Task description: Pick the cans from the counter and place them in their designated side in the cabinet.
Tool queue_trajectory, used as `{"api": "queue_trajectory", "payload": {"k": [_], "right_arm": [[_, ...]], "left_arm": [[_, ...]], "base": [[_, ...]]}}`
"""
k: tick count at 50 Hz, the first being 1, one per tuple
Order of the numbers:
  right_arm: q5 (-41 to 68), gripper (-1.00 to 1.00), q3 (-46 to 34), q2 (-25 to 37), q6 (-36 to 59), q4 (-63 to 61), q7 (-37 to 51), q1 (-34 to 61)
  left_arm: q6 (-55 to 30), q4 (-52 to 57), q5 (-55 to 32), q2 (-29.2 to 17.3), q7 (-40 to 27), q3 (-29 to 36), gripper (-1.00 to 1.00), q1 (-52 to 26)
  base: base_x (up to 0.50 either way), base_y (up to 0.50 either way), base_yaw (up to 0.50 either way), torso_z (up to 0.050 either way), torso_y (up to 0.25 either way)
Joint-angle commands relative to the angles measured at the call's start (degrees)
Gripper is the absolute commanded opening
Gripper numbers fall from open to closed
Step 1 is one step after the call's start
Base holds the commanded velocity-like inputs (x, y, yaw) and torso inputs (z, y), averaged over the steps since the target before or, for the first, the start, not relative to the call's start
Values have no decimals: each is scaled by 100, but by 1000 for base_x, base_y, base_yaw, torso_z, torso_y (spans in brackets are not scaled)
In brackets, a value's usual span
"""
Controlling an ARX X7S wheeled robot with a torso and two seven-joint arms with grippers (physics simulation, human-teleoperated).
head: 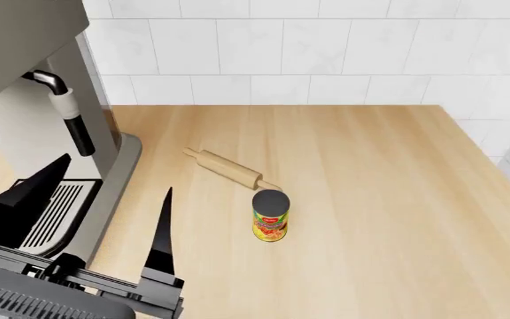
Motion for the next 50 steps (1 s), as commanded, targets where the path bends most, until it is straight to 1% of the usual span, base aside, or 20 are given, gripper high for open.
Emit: {"api": "queue_trajectory", "payload": {"k": [1,13,14,20,33,43,50], "right_arm": [[1236,-100,-565,-456,15,2316,-630,-961],[1250,-100,-562,-498,64,2507,-760,-1065],[1244,100,-569,-507,79,2534,-773,-1062],[1216,100,-568,-496,54,2443,-740,-1063],[1232,100,-463,-339,-40,2083,-654,-1017],[825,100,-458,112,-509,916,-41,-810],[788,100,-177,724,-729,-531,581,-494]], "left_arm": [[34,0,-24,35,0,81,100,-113],[-5,0,-46,35,0,37,100,-72],[-16,0,-43,31,0,18,100,-49],[-80,0,-9,5,0,-71,100,78],[-49,0,2,-28,0,-9,100,27],[-73,0,65,-72,0,-17,100,90],[-70,0,43,-69,0,-61,100,102]], "base": [[23,0,16,0,0],[21,0,14,1,0],[21,0,14,0,0],[20,0,14,0,0],[5,0,3,0,0],[0,0,0,0,0],[0,0,0,0,0]]}}
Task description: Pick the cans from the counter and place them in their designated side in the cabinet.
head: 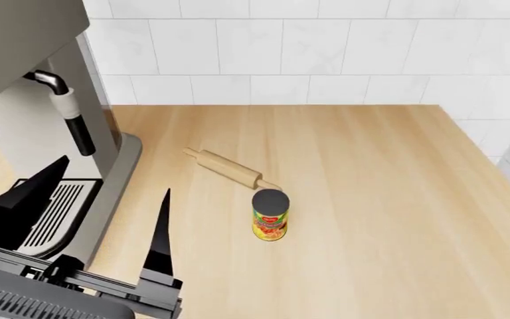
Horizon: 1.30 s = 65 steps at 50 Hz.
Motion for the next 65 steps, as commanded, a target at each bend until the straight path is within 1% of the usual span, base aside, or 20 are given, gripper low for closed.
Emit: {"api": "queue_trajectory", "payload": {"k": [1,9,16,25,29,33,43,50,61,65], "right_arm": [[743,100,-320,826,-190,-940,707,-280],[821,100,-93,1279,-79,-2238,1101,52],[900,100,52,1504,92,-3128,1312,265],[1534,100,383,1759,94,-4107,1629,159],[1838,100,476,2075,50,-4715,1857,-50],[2109,100,584,2551,-168,-5403,2033,-403],[2539,100,881,3509,-522,-6911,2396,-697],[2777,100,979,4145,-970,-7857,2499,-1072],[2769,100,975,4694,-1513,-8674,2476,-1534],[2584,100,812,4871,-1800,-8870,2316,-1917]], "left_arm": [[-23,0,-7,-8,0,-83,100,67],[-11,0,-58,12,0,-133,100,52],[110,0,10,-15,0,61,100,-114],[347,0,254,-146,0,526,100,-396],[410,0,366,-191,0,672,100,-430],[422,0,455,-229,0,707,100,-375],[325,0,507,-264,0,487,100,-103],[261,0,572,-295,0,358,100,97],[132,0,574,-299,0,52,100,424],[46,0,581,-302,0,-121,100,619]], "base": [[0,0,0,0,0],[0,0,0,0,0],[0,0,0,0,0],[0,0,0,0,0],[0,0,0,0,0],[0,0,0,0,0],[0,0,0,0,0],[0,0,0,0,0],[0,0,0,0,0],[0,0,0,0,0]]}}
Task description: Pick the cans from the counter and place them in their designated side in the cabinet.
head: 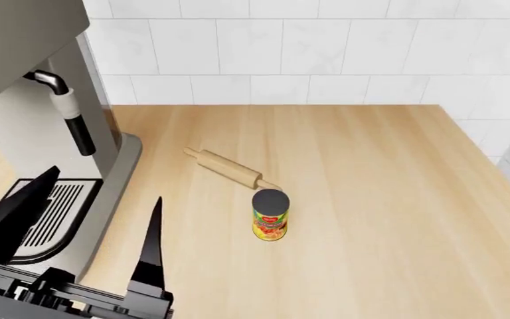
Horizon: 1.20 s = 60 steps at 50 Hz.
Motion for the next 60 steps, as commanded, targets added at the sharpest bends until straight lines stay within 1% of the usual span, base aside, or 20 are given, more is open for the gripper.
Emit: {"api": "queue_trajectory", "payload": {"k": [1,10,14,20,24,30,37,45,52,60], "right_arm": [[-188,100,-194,644,-707,-885,-168,-808],[-1561,100,-1330,1030,-1927,-1236,-1059,-2575],[-2317,100,-1834,1107,-2259,-1229,-1233,-3221],[-3294,100,-2479,938,-2468,-1054,-1485,-4025],[-3593,100,-2784,734,-2575,-876,-1700,-4413],[-3866,100,-3074,414,-2641,-690,-1881,-4795],[-3933,100,-3240,-90,-2521,-414,-1953,-4981],[-3999,100,-3327,-663,-2328,-111,-1878,-5063],[-4182,100,-3392,-1009,-2262,-99,-1753,-5179],[-4361,100,-3442,-1373,-2207,-25,-1608,-5298]], "left_arm": [[-176,0,29,-16,0,-373,100,432],[-216,0,-46,24,0,-406,100,418],[-221,0,-118,62,0,-415,100,370],[-279,0,-214,83,0,-560,100,444],[-381,0,-321,134,0,-784,100,593],[-436,0,-359,150,0,-893,100,671],[-502,0,-350,161,0,-1011,100,819],[-511,0,-288,139,0,-1024,100,895],[-598,0,-293,168,0,-1211,100,1089],[-598,0,-313,168,0,-1215,100,1073]], "base": [[0,0,0,0,0],[0,0,0,0,0],[0,0,0,0,0],[0,0,0,0,0],[0,0,0,0,0],[0,0,0,0,0],[0,0,0,0,0],[0,0,0,0,0],[0,0,0,0,0],[0,0,0,0,0]]}}
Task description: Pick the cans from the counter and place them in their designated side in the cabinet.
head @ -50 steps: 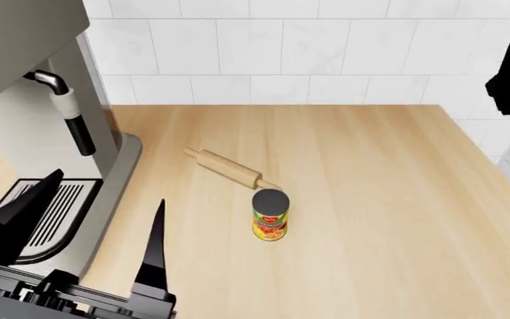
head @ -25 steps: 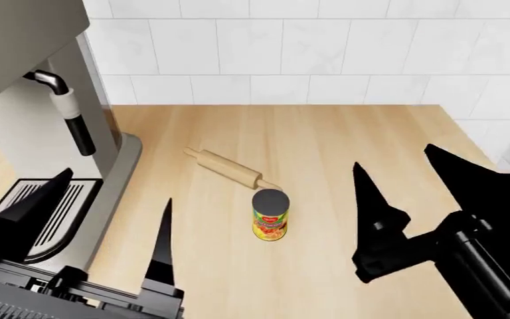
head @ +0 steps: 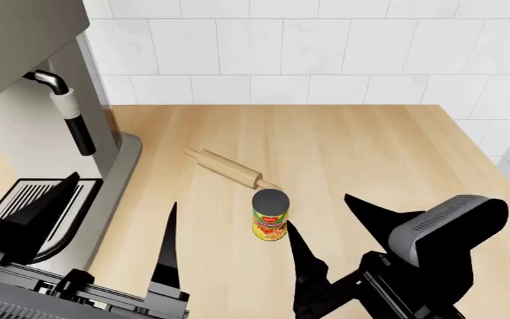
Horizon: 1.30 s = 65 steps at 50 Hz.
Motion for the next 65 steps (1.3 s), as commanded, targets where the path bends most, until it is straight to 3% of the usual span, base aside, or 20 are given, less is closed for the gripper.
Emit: {"api": "queue_trajectory", "payload": {"k": [1,46,65], "right_arm": [[-263,100,-129,-560,80,148,126,-220],[462,100,77,-1902,383,1693,-247,101],[561,100,156,-1981,448,2131,-377,186]], "left_arm": [[-48,0,-21,15,0,-98,100,88],[-31,0,30,15,0,-179,100,192],[66,0,82,-36,0,37,100,27]], "base": [[0,0,0,0,0],[0,0,0,0,0],[0,0,0,0,0]]}}
